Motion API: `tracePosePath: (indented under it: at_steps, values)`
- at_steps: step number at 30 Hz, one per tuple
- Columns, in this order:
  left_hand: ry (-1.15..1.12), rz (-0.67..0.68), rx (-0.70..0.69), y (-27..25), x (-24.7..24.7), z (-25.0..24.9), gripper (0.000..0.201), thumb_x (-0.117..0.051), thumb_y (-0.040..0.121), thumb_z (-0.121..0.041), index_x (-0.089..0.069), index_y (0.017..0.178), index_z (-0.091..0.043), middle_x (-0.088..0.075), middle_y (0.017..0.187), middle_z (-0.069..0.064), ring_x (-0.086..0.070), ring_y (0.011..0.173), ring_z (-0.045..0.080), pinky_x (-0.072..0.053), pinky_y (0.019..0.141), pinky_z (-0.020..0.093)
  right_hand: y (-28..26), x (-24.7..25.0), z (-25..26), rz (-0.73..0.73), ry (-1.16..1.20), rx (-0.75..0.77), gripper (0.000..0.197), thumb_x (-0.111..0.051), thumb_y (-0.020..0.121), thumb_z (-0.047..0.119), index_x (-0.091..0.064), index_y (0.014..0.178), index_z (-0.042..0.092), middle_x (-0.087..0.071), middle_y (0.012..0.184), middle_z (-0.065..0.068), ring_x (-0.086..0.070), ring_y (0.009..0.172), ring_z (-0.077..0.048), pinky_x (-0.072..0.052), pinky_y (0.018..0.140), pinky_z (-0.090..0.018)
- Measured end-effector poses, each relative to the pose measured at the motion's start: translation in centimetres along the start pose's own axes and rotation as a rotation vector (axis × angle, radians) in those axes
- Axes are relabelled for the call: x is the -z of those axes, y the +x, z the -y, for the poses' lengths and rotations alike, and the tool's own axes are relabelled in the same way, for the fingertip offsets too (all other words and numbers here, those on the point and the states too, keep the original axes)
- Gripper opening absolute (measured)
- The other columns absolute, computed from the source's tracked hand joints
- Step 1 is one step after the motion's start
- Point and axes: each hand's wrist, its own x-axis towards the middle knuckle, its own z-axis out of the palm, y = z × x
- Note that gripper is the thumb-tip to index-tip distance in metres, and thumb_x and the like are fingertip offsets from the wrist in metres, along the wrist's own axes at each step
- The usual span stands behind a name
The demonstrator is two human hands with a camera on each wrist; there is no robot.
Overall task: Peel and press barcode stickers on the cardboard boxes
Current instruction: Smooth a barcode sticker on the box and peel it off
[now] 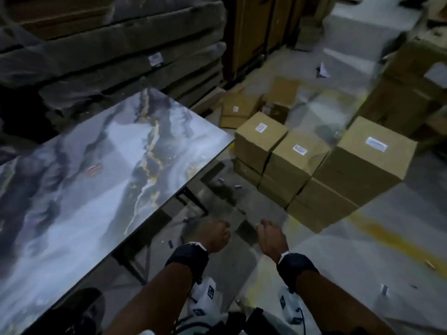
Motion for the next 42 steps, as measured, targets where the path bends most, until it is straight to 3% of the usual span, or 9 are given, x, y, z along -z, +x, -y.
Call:
tracePosePath:
  at_steps: [6,12,17,19,21,23,28,34,42]
  values:
    - [-0.011,0.093,-0.148,7.1,3.7,-5.1,0.065,-0.031,0.089,-0.045,-0.062,0.129,-0.005,-0.064,0.129,0.021,-0.059,0.119,0.04,-0.047,0.1,0.045,5.4,2.3,-4.2,-0.095,0.018,-0.102,0.085,-0.008,0.093,0.063,-0.058,0.136,0.009,-0.061,0.134,-0.016,-0.057,0.124,-0.036,-0.049,0.101,-0.046]
    - [0.033,0.127,-0.273,16.8,5.7,-8.4,0.058,-0.034,0.09,-0.044,-0.064,0.117,-0.002,-0.063,0.121,0.021,-0.058,0.111,0.038,-0.043,0.094,0.041,8.9,7.1,-4.4,-0.205,0.09,-0.182,0.047,-0.036,0.107,0.041,-0.062,0.127,0.008,-0.064,0.128,-0.018,-0.058,0.118,-0.038,-0.048,0.097,-0.043]
    - [0.042,0.134,-0.418,26.3,7.5,-10.5,0.065,-0.028,0.088,-0.054,-0.066,0.115,-0.008,-0.068,0.115,0.016,-0.063,0.104,0.035,-0.051,0.089,0.044,13.0,11.7,-4.4,-0.35,0.139,-0.233,0.056,-0.03,0.103,0.047,-0.062,0.117,0.003,-0.065,0.113,-0.021,-0.061,0.106,-0.041,-0.045,0.088,-0.045]
    - [0.058,0.159,-0.487,26.9,10.3,-12.8,0.054,-0.037,0.095,-0.046,-0.064,0.114,-0.004,-0.066,0.114,0.018,-0.061,0.104,0.035,-0.049,0.089,0.042,14.1,14.1,-4.3,-0.391,0.143,-0.267,0.048,-0.034,0.107,0.038,-0.06,0.118,0.0,-0.064,0.113,-0.022,-0.061,0.106,-0.04,-0.047,0.09,-0.047]
    - [0.057,0.152,-0.567,29.4,11.7,-14.6,0.044,-0.047,0.099,-0.035,-0.062,0.123,-0.002,-0.063,0.12,0.022,-0.058,0.109,0.037,-0.045,0.091,0.038,15.4,15.9,-4.5,-0.496,0.157,-0.248,0.058,-0.024,0.104,0.045,-0.062,0.104,0.0,-0.066,0.101,-0.023,-0.063,0.095,-0.041,-0.05,0.085,-0.048]
    - [0.035,0.152,-0.613,31.8,12.7,-16.7,0.046,-0.047,0.099,-0.038,-0.06,0.129,-0.006,-0.064,0.123,0.021,-0.06,0.111,0.038,-0.048,0.094,0.039,16.4,17.2,-5.4,-0.59,0.184,-0.241,0.059,-0.022,0.102,0.045,-0.062,0.097,0.002,-0.066,0.094,-0.023,-0.062,0.089,-0.041,-0.05,0.082,-0.05]
    - [0.057,0.133,-0.756,35.5,13.7,-22.0,0.046,-0.05,0.102,-0.031,-0.053,0.141,-0.006,-0.057,0.134,0.018,-0.051,0.122,0.035,-0.04,0.101,0.037,18.7,20.1,-8.4,-0.683,0.244,-0.366,0.035,-0.042,0.107,0.035,-0.064,0.111,0.008,-0.068,0.11,-0.016,-0.06,0.102,-0.036,-0.044,0.088,-0.04]
    - [0.052,0.109,-0.817,39.6,13.7,-27.6,0.046,-0.049,0.104,-0.031,-0.05,0.143,-0.007,-0.055,0.139,0.018,-0.048,0.128,0.034,-0.04,0.105,0.04,21.3,23.9,-12.9,-0.771,0.241,-0.357,0.052,-0.031,0.1,0.05,-0.063,0.109,0.011,-0.065,0.107,-0.011,-0.057,0.101,-0.031,-0.044,0.093,-0.045]
    - [0.048,0.056,-0.763,46.6,13.6,-35.4,0.055,-0.043,0.104,-0.039,-0.041,0.149,-0.007,-0.049,0.144,0.019,-0.045,0.131,0.036,-0.039,0.107,0.043,26.7,31.1,-22.1,-0.854,0.189,-0.374,0.047,-0.041,0.099,0.041,-0.066,0.12,0.008,-0.062,0.126,-0.015,-0.051,0.12,-0.034,-0.043,0.104,-0.044]
